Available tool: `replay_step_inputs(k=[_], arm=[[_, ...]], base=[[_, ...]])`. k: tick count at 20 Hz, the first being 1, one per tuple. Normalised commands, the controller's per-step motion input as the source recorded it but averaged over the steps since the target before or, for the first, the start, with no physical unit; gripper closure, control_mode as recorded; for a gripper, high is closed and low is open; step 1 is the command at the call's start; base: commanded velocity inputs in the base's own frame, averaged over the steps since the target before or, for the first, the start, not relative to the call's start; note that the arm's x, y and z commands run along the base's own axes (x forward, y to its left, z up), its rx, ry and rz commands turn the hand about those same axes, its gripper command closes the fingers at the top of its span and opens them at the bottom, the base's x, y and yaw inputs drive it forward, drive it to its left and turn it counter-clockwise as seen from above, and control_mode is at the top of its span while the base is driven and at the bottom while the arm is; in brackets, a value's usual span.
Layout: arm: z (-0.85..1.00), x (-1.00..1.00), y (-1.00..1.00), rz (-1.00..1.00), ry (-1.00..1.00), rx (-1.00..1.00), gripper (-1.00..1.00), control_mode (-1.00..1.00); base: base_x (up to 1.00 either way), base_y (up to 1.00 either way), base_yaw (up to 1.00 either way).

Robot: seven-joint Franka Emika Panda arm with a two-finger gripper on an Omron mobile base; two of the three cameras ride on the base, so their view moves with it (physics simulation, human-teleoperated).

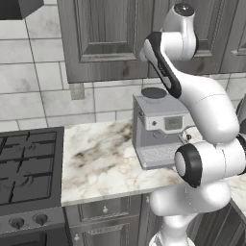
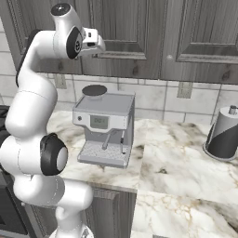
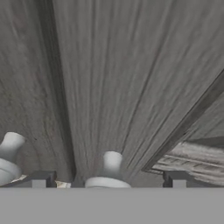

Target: Open the cabinet, pick the kettle from the cabinet, and place it in the sink.

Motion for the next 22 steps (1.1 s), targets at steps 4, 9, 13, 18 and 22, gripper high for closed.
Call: replay_step_inputs(k=[4,9,13,18,22], arm=[[0.23,0.13,0.02,-0.03,0.0,-0.02,-1.0,-1.0],[0.25,0.09,0.04,-0.04,0.0,-0.02,-1.0,-1.0],[0.25,0.09,0.02,-0.04,0.0,-0.01,-1.0,-1.0],[0.23,0.03,0.02,-0.02,0.0,0.0,-1.0,-1.0],[0.17,0.16,0.07,-0.01,0.04,0.0,-1.0,-1.0]], base=[[0.0,0.0,0.0],[0.0,0.0,0.0],[0.0,0.0,0.0],[0.0,0.0,0.0],[0.0,0.0,0.0]])
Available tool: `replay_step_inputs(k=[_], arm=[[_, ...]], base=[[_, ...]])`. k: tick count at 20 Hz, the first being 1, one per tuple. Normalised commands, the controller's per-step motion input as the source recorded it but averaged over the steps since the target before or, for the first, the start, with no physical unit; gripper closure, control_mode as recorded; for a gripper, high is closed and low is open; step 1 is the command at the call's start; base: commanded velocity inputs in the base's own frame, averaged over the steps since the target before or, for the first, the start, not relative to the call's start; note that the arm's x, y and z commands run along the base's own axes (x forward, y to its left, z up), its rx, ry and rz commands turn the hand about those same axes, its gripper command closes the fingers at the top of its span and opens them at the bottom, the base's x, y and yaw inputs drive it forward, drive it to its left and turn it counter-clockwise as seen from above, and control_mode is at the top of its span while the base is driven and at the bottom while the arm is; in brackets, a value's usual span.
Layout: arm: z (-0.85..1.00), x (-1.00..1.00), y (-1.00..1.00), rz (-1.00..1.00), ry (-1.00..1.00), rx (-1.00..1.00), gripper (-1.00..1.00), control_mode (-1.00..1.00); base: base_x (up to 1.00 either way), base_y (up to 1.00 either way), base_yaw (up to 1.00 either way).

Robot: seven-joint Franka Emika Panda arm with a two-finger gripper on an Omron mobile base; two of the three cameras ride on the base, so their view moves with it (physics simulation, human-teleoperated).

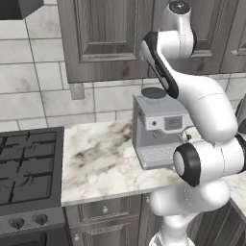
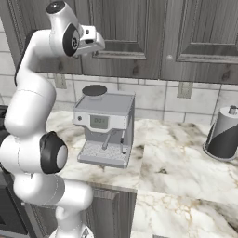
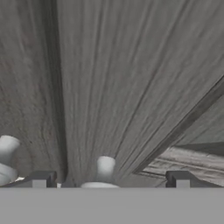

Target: Open the cabinet, pick the kettle from the cabinet, and place it in the sink.

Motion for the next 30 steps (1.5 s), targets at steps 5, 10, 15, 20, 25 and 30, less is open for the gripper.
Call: replay_step_inputs(k=[5,10,15,20,25,30], arm=[[0.09,0.17,0.13,0.0,0.07,0.0,1.0,-1.0],[0.0,0.17,0.16,0.0,0.06,0.05,1.0,-1.0],[0.0,0.17,0.13,0.0,0.04,0.11,1.0,-1.0],[-0.09,0.06,0.18,0.0,0.02,0.17,1.0,-1.0],[-0.09,0.01,0.2,0.0,0.0,0.22,1.0,-1.0],[-0.01,-0.01,0.14,0.0,0.0,0.19,1.0,-1.0]], base=[[0.0,0.0,0.0],[0.0,0.0,0.0],[0.0,0.0,0.0],[0.0,0.0,0.0],[0.0,0.0,0.0],[0.0,0.0,0.0]])
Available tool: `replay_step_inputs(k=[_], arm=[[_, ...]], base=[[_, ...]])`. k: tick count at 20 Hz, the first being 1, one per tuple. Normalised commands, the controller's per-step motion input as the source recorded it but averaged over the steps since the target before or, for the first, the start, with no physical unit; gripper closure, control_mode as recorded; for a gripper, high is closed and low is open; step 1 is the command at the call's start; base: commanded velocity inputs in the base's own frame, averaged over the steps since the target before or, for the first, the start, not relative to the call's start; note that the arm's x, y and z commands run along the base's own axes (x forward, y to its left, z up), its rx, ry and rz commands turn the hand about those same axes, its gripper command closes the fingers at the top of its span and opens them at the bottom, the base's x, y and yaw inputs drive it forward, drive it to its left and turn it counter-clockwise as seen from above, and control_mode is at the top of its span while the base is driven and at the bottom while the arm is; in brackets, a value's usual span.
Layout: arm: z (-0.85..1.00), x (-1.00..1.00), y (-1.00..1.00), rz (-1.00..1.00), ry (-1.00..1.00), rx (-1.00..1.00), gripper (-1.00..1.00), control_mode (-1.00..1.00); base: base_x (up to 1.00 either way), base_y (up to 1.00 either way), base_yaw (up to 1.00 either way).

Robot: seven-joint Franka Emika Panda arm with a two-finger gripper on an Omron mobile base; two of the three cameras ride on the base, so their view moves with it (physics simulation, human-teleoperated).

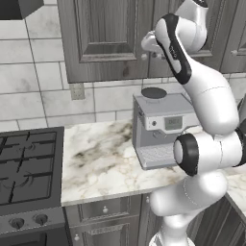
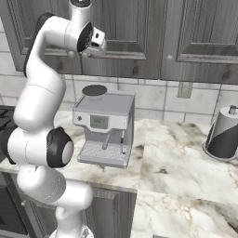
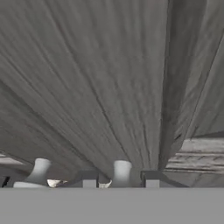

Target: Open the cabinet, pick the kettle from the cabinet, and place it in the sink.

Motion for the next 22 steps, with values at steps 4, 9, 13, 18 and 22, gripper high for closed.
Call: replay_step_inputs(k=[4,9,13,18,22], arm=[[-0.1,-0.25,0.09,0.0,0.0,0.2,1.0,-1.0],[-0.13,-0.29,0.14,0.0,0.0,0.16,1.0,-1.0],[-0.11,-0.31,0.18,0.0,0.0,0.12,1.0,-1.0],[-0.07,-0.36,0.1,0.0,0.0,0.07,1.0,-1.0],[-0.06,-0.44,0.01,0.05,0.02,0.04,1.0,-1.0]], base=[[0.0,0.0,0.0],[0.0,0.0,0.0],[0.0,0.0,0.0],[0.0,0.0,0.0],[0.0,0.0,0.0]])
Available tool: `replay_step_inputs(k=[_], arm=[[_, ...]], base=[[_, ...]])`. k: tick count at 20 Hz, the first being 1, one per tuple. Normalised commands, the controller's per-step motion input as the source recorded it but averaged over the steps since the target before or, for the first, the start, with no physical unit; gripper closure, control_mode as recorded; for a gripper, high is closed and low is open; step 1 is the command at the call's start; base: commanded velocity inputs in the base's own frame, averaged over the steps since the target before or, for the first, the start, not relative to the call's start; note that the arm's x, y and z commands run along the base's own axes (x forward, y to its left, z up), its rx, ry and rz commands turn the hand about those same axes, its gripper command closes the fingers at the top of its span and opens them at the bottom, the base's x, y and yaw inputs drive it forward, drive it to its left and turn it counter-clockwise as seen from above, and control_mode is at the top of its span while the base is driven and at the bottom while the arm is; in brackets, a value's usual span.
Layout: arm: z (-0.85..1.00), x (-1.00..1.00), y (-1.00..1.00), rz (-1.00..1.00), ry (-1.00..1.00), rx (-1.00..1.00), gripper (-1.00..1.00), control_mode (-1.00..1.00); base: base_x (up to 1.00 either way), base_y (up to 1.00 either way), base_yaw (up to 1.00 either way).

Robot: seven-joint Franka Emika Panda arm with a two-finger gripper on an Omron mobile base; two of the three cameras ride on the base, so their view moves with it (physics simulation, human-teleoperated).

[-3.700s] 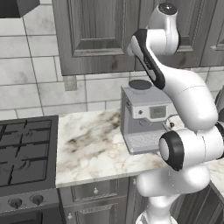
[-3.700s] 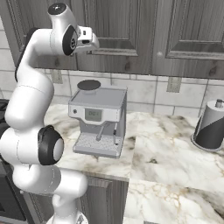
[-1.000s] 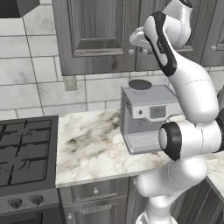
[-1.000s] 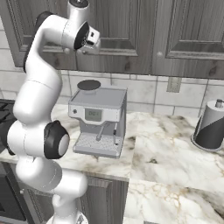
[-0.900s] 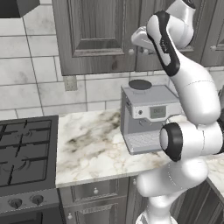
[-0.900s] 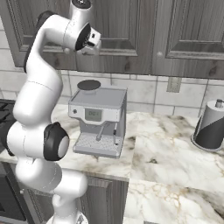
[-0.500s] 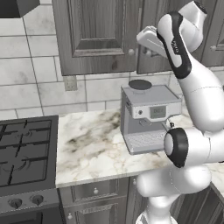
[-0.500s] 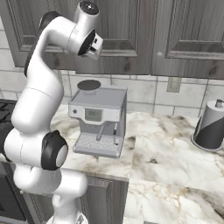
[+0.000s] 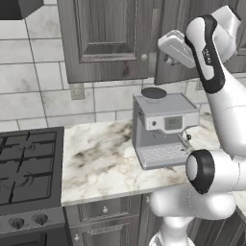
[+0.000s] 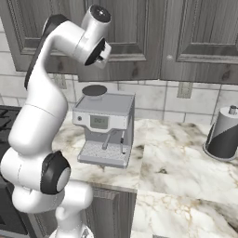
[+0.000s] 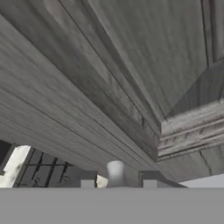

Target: Open the cabinet, pick the kettle from the cabinet, and place it in the sink.

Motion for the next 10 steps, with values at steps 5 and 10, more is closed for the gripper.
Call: replay_step_inputs(k=[5,10], arm=[[-0.12,-0.49,0.0,0.08,0.01,0.02,1.0,-1.0],[-0.12,-0.52,-0.02,0.11,0.01,0.03,1.0,-1.0]], base=[[0.0,0.0,0.0],[0.0,0.0,0.0]])
